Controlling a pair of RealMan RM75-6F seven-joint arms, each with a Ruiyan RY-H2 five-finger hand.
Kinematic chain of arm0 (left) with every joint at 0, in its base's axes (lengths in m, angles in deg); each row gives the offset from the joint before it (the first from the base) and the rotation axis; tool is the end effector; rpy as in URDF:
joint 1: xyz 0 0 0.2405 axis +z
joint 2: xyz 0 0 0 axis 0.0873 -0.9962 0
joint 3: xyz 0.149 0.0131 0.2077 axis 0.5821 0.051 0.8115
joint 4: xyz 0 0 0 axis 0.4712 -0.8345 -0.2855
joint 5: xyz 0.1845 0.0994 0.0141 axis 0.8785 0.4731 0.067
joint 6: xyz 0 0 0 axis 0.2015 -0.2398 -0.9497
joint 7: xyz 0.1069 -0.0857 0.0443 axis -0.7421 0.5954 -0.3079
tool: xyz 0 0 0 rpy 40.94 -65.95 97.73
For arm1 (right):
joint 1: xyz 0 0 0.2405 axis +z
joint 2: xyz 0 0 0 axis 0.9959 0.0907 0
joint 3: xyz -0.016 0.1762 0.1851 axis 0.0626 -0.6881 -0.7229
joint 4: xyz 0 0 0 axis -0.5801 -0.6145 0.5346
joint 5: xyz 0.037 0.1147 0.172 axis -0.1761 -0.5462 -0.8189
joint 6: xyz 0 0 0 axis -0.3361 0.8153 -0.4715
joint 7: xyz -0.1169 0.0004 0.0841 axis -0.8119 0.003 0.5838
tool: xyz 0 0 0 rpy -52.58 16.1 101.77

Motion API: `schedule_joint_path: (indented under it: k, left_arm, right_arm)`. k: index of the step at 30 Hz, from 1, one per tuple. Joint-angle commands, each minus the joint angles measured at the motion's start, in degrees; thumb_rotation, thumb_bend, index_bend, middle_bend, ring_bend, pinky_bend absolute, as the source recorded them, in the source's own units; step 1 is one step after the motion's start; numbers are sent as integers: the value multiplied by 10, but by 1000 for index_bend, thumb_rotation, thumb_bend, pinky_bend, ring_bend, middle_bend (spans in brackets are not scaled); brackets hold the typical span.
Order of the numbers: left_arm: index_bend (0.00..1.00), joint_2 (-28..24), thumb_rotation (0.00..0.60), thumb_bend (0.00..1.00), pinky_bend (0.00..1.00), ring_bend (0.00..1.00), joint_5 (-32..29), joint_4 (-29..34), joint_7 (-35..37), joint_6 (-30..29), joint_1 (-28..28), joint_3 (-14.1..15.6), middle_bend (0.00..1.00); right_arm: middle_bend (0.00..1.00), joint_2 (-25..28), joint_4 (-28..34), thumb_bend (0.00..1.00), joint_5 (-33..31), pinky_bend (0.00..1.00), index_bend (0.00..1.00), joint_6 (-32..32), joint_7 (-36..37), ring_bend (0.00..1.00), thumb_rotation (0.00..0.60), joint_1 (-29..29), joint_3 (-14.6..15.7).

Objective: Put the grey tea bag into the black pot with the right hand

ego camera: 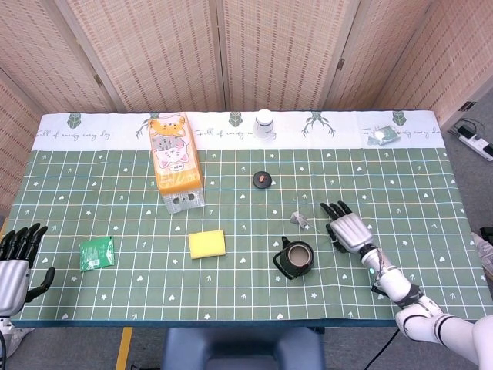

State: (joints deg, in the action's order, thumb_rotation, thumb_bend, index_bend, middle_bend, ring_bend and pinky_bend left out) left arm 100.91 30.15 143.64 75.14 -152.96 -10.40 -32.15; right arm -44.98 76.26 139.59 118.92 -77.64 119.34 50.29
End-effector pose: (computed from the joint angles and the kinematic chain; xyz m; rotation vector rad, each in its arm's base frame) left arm -0.3162 0.1848 0.1601 -1.3921 -0.8396 -0.8755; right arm -0.2906 -0.3325 -0.0054 2.0016 -0.8092 0.5608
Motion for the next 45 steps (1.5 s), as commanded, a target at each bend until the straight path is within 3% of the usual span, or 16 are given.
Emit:
schedule_joint_path:
  k: [1,16,25,33,45]
  left_arm:
    - [0,-1,600,406,0,0,1,1,2,-1,0,0,0]
    - [0,-3,600,410,0,0,7,2,7,-6,2,1,0]
    - [0,-1,600,411,0,0,8,3,4,-3,1,2,0]
    - [0,-2,600,414,0,0,7,4,8,-1,1,3,0]
    - [0,-6,600,416,0,0,10,8,18,-8,6,6,0]
  right_arm:
    - [40,1,2,424,0,0,618,2,2,40,600,0,-1]
    - [50,41,65,427,12,0,629,60,3,49,600,-7,-14]
    - [57,119,195,428,31,0,629,147,-41,52,600,-15,-48]
    - [62,169,301,428,17,0,629,167,-116,59,600,-11,-77]
    - [65,197,398,428,-2,0,629,169,-201,64,600,6,-105]
